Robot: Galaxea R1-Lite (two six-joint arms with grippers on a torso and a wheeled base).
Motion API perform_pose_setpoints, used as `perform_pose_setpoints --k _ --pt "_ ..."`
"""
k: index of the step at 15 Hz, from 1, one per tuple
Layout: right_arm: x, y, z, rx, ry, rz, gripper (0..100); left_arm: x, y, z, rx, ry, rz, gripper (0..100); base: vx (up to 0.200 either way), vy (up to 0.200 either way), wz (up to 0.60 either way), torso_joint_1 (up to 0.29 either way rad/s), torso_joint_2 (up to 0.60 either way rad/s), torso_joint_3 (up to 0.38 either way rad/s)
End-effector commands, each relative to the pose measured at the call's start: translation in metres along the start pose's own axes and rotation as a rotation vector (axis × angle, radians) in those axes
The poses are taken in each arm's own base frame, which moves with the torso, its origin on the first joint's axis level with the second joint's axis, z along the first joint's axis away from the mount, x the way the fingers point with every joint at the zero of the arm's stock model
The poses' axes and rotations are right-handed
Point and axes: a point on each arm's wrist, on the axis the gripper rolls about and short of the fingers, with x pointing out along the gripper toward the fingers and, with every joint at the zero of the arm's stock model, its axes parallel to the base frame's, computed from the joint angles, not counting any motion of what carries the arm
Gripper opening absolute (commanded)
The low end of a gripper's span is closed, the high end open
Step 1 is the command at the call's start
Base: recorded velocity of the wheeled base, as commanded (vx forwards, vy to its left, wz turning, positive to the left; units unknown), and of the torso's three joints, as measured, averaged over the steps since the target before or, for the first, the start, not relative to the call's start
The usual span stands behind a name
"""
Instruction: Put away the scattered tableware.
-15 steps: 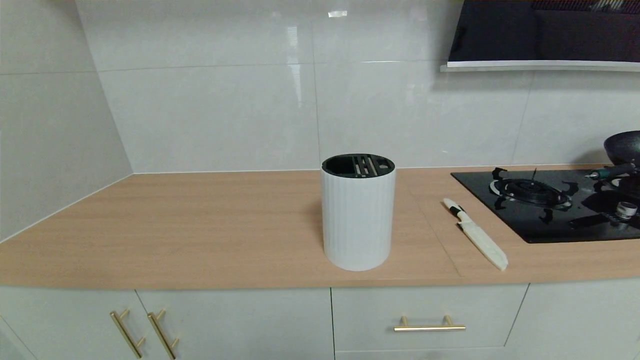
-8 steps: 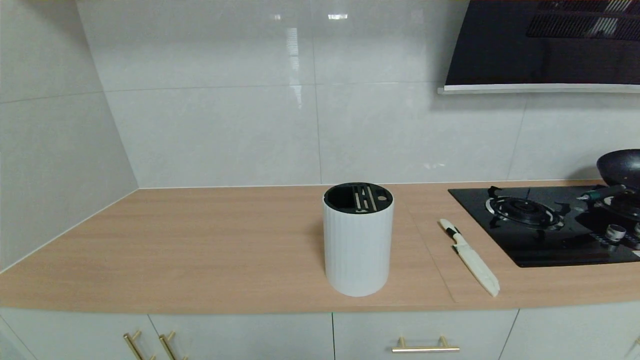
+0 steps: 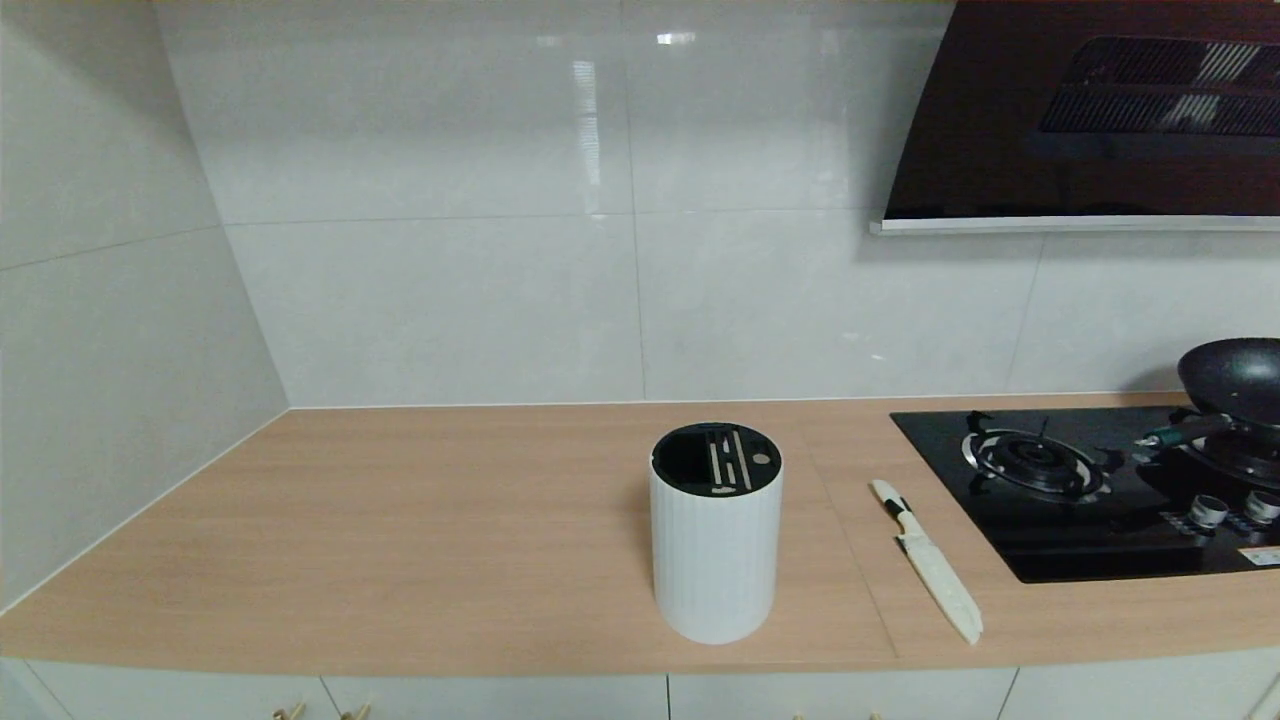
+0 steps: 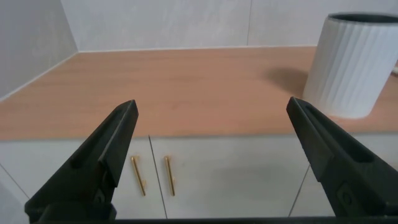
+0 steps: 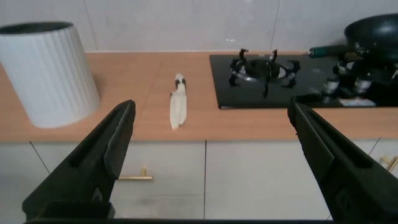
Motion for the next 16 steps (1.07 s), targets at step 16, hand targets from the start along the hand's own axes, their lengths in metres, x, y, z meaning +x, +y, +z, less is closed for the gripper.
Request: perform_pose_setpoints --k 16 --pt "-0.01 -0.001 0.033 0.024 -0.121 0.016 100 0.0 0.0 0.0 -0.002 -0.001 0.001 100 0.0 0.0 0.0 0.057 -0.12 -0.059"
